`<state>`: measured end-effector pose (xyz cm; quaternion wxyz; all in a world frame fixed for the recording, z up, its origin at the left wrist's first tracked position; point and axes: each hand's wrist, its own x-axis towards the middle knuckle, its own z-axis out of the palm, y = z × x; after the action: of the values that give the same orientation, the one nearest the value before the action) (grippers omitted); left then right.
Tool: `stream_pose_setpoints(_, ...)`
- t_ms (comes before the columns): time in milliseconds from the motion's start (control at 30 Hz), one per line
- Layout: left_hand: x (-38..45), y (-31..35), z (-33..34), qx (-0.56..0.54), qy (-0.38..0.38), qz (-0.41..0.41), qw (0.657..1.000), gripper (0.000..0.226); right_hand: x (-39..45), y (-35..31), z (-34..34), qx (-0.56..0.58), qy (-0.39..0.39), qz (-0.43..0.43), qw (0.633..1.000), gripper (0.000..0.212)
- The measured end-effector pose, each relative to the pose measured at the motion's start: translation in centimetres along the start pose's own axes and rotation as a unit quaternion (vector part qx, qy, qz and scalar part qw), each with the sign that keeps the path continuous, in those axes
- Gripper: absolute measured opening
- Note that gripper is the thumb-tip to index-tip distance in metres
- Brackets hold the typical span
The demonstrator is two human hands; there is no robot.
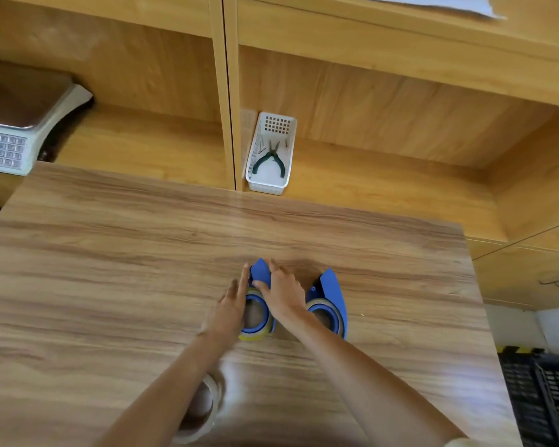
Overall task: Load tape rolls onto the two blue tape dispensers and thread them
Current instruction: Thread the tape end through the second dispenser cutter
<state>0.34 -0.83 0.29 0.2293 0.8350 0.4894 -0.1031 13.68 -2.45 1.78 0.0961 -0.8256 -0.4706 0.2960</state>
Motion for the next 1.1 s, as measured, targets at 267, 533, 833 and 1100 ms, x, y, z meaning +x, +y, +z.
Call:
stream_pose_setpoints(267,0.4,0.0,0.3,-0.025,0.052,0.053,0.997,0.124,-0.7,1.2,-0.4,-0.027,-0.058,-0.059,0.996,0.066)
stream_pose_setpoints(533,-1.2,1.9,-0.3,0.068,0.066,0.047,0.994,0.110,-2.4,3.5,-1.8,-0.018,-0.078,-0.116,0.990,0.073)
stream_pose_setpoints(833,-3.5,4.5,0.3,0.078,0.086,0.117,0.986,0.106,-4.2,9.9,-3.2,-0.056,0.081,-0.054,0.994,0.063)
stream_pose_setpoints(1100,-6.5,5.9,0.8,0.065,0.112,0.117,0.985,0.082,-5.2,13.5,-3.0,-0.004,-0.024,0.036,0.999,0.097)
